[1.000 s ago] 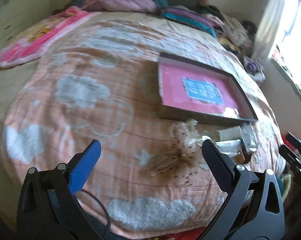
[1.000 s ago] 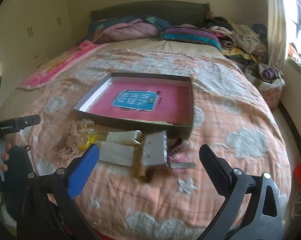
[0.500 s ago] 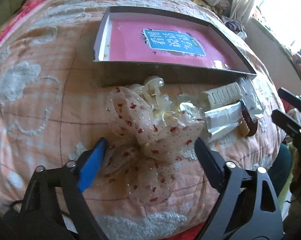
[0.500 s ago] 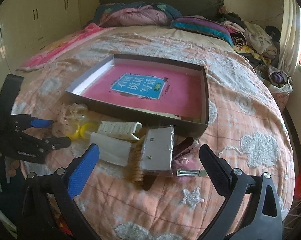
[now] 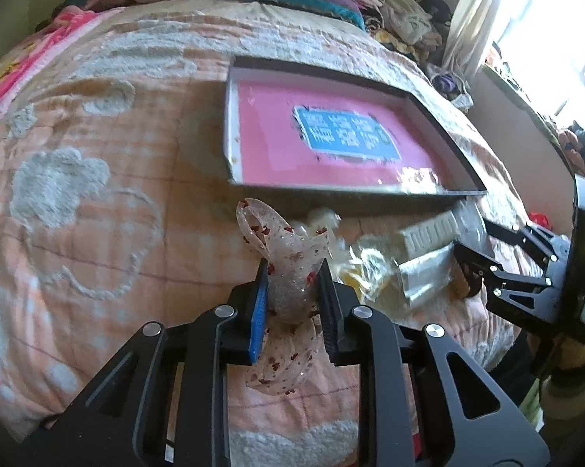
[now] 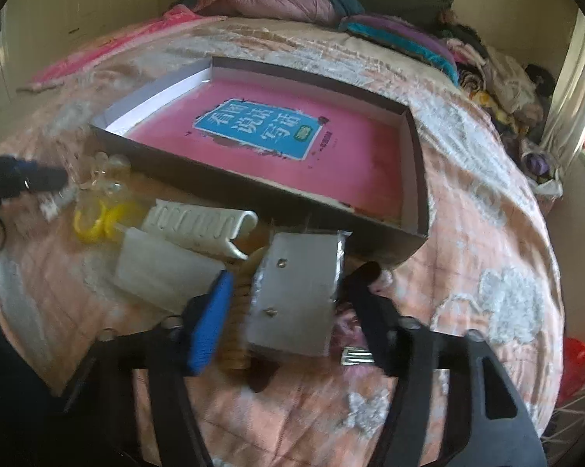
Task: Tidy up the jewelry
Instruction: 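Carry the scrunchie and clear bag into the pink box and release both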
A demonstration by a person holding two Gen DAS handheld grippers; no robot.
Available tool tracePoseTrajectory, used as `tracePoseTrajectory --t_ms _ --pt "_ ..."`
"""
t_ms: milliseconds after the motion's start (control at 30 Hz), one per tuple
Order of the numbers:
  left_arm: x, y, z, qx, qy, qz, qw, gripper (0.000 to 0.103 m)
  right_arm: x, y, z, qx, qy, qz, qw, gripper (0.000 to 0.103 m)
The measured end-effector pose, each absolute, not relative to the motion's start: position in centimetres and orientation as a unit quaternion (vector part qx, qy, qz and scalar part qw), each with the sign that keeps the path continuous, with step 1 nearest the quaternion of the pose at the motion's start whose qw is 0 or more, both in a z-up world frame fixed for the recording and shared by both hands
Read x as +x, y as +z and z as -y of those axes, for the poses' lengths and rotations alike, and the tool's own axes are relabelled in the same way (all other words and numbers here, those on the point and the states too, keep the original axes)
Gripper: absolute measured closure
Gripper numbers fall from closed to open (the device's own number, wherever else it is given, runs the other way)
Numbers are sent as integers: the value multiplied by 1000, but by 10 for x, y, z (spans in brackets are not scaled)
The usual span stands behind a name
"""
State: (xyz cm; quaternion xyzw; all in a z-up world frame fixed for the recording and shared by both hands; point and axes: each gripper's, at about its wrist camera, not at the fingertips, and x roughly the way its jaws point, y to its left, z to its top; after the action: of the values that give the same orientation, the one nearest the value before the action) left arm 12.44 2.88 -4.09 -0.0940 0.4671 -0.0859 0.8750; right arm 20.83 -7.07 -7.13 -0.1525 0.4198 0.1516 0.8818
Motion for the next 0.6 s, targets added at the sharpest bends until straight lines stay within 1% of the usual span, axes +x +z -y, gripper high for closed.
tracePoseTrajectory --t_ms 67,100,133,400,600 --pt "130 -36 -34 -96 -79 -462 878 87 210 -70 76 -142 155 -420 883 60" --pt "132 -33 -36 -97 -76 -460 880 87 210 -69 79 -136 155 -419 884 65" --pt "135 -28 -38 -96 -73 -455 882 87 211 -68 83 -129 154 -419 886 66" --pt "163 8 -43 -92 -67 -416 902 87 198 -47 143 -5 152 -410 899 67" --pt "186 31 -32 -86 -78 -396 911 87 185 -14 179 34 134 -379 915 67"
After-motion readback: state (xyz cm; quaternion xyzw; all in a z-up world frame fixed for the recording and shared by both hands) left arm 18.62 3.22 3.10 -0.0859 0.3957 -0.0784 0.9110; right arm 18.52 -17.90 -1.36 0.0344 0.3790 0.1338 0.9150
